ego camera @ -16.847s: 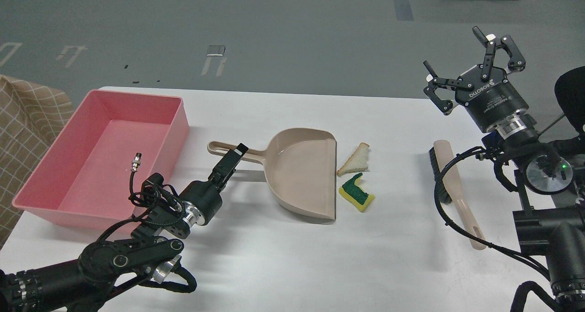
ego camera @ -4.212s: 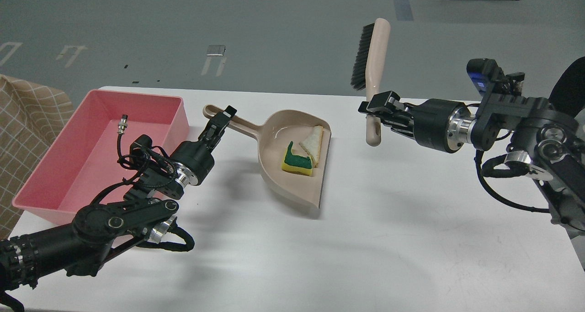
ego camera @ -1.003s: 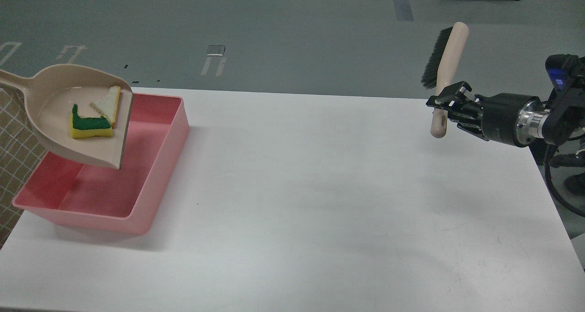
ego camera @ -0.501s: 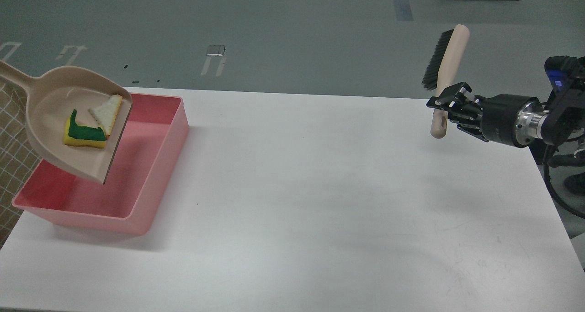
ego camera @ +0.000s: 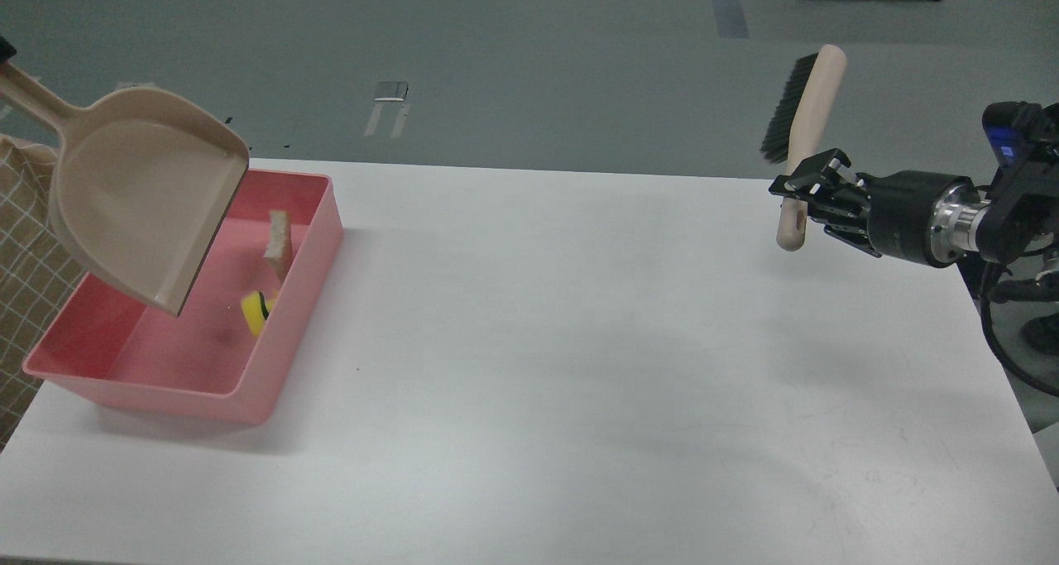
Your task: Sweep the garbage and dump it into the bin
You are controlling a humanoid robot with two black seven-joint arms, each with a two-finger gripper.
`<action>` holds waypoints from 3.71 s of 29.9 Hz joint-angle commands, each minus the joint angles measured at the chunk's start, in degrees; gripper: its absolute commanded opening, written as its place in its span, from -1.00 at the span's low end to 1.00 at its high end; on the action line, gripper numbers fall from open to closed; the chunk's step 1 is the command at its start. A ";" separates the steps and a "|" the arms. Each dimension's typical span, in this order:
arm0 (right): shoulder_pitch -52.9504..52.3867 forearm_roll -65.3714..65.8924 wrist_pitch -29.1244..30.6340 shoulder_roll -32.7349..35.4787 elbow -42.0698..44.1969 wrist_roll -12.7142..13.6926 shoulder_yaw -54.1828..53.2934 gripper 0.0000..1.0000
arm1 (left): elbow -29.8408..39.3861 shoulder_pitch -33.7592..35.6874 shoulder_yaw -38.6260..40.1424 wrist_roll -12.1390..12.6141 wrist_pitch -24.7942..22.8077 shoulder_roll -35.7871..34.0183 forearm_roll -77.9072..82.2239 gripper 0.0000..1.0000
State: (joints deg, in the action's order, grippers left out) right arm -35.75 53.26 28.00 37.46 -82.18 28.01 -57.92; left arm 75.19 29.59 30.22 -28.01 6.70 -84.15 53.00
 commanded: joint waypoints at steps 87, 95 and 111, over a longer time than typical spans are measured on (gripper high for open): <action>0.33 0.09 0.00 6.31 -0.44 -0.01 12.65 -0.98 | -3.82 4.86 -19.15 0.01 21.30 57.60 -18.63 -1.00; 0.42 0.09 0.00 10.44 -0.53 -0.01 19.68 -0.97 | -3.82 4.69 -19.24 0.01 21.30 58.04 -18.63 -1.00; -0.81 0.09 0.00 12.55 0.08 -0.01 23.90 -0.87 | -6.89 3.90 -19.59 0.01 21.30 60.77 -18.63 -1.00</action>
State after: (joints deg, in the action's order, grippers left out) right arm -36.09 53.34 28.00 50.01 -82.27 28.01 -34.03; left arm 69.04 33.51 10.72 -28.00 28.00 -23.60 34.37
